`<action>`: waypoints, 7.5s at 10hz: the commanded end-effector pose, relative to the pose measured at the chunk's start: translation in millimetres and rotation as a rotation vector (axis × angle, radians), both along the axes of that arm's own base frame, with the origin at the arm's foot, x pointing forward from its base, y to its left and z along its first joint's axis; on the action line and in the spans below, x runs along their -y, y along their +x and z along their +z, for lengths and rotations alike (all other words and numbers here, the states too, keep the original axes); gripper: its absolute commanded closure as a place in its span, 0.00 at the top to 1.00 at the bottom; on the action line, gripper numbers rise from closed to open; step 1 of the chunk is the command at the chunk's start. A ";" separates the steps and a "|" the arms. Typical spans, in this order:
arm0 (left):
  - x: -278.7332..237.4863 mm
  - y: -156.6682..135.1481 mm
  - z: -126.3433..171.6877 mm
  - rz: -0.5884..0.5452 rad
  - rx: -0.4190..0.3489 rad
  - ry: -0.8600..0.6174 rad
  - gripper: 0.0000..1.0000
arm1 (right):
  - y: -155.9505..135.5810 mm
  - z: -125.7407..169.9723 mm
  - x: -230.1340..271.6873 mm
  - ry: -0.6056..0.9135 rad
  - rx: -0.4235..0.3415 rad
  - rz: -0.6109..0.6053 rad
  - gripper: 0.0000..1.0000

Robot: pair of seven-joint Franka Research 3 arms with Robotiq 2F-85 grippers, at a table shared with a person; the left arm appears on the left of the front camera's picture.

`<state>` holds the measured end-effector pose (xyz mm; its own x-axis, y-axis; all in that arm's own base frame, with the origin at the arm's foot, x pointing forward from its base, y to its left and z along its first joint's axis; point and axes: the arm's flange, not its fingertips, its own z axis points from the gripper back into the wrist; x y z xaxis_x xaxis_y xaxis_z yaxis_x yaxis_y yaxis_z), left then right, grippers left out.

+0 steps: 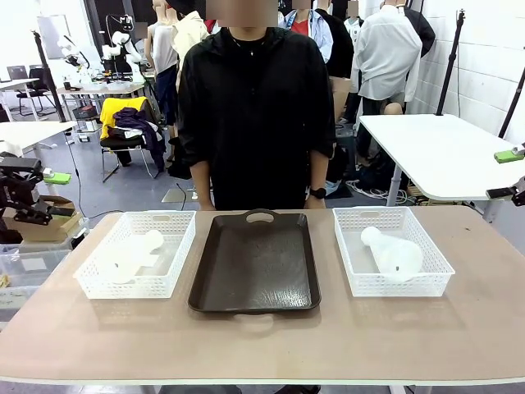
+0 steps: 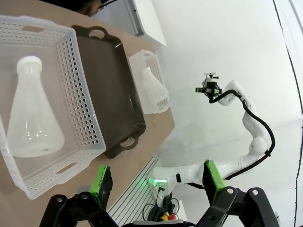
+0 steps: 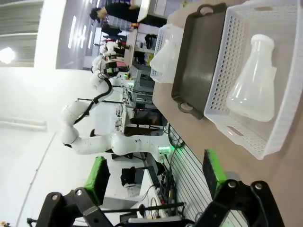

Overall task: Prepare the laboratory tools.
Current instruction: Pick up the Big flask that the person points to.

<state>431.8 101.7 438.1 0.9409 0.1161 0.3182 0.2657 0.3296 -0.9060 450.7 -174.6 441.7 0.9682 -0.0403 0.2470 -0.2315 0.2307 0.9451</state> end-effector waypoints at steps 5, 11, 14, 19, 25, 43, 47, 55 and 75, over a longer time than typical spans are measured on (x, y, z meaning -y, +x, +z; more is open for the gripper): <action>1.1 2.3 7.2 0.047 -0.081 -0.004 1.00 | 8.9 -2.0 -2.1 0.019 -0.009 -0.012 1.00; 4.2 2.3 7.7 0.000 0.001 0.010 1.00 | 1.6 0.2 -0.3 0.010 -0.001 -0.007 1.00; 4.2 2.3 7.7 0.000 0.001 0.010 1.00 | 1.6 0.2 -0.3 0.010 -0.001 -0.007 1.00; 4.2 2.3 7.7 0.000 0.001 0.010 1.00 | 1.6 0.2 -0.3 0.010 -0.001 -0.007 1.00; 4.2 2.3 7.7 0.000 0.001 0.010 1.00 | -8.8 82.5 -69.5 -0.376 0.116 -0.064 1.00; 4.2 2.3 7.7 0.000 0.001 0.010 1.00 | 121.1 -60.5 -302.4 -1.366 0.212 0.166 1.00; 4.2 2.3 7.7 0.000 0.001 0.010 1.00 | 136.8 -85.3 -311.9 -1.392 0.152 0.196 1.00; 4.2 2.3 7.7 0.000 0.001 0.010 1.00 | 165.2 -106.4 -313.5 -1.470 0.115 0.187 1.00; 4.2 2.3 7.7 0.000 0.001 0.010 1.00 | 162.0 -129.3 -311.3 -1.433 0.085 0.161 0.00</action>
<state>434.9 96.7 445.0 0.9453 0.1172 0.3043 0.2502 0.3378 -0.9074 611.6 136.7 327.9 0.9056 0.4229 0.0329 -0.4184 0.9032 -0.0958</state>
